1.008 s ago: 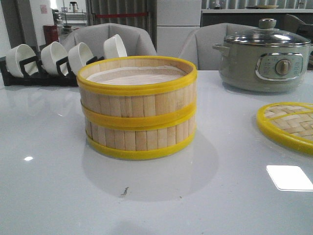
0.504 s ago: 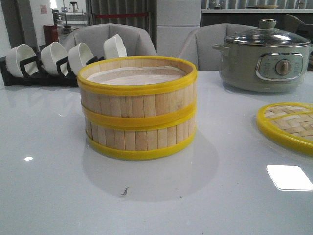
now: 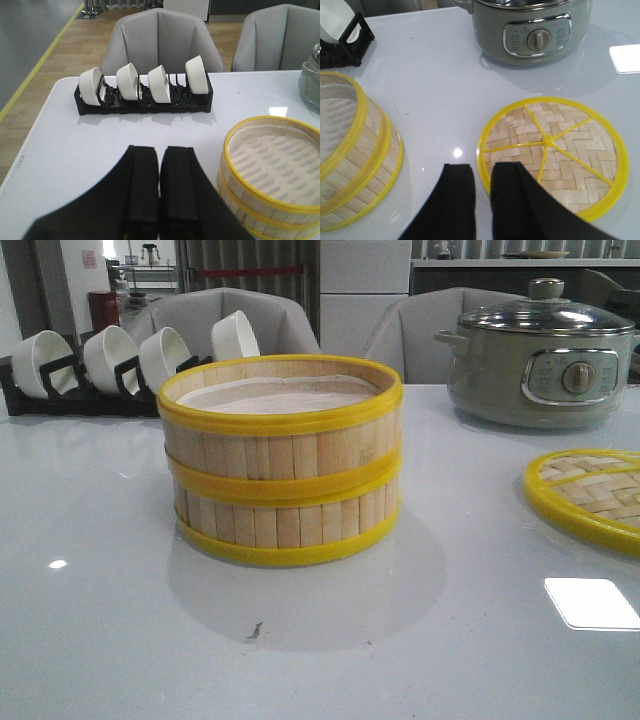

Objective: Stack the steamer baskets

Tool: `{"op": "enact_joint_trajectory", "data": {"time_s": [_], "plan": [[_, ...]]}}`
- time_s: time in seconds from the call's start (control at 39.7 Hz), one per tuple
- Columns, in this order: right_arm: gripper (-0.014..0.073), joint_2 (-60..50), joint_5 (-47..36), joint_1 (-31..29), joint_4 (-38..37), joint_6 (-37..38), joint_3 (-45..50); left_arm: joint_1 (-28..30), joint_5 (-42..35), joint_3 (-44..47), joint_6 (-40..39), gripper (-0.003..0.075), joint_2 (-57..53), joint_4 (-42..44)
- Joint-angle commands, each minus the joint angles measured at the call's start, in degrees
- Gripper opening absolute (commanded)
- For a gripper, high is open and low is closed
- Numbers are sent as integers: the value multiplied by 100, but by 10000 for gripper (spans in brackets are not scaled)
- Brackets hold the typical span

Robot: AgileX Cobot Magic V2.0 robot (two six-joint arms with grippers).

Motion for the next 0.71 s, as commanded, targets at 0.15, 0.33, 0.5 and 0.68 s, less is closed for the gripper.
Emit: {"op": "enact_joint_trajectory", "data": {"time_s": [0.15,0.33,0.5,0.68], "plan": [[241,-39,-207,-11,2,-36,-212,-181,-729,1013,-68,85,-1184,-24],[241,-39,-44,-11,2,-36,-212,-181,-934,1781,-202,85,-1926,-24],[241,-39,70,-11,2,-36,-212,-181,-1063,2367,-218,85,-2349,-24],[241,-39,140,-11,2,-36,-212,-181,-1113,2750,-218,85,-2416,-24]]}}
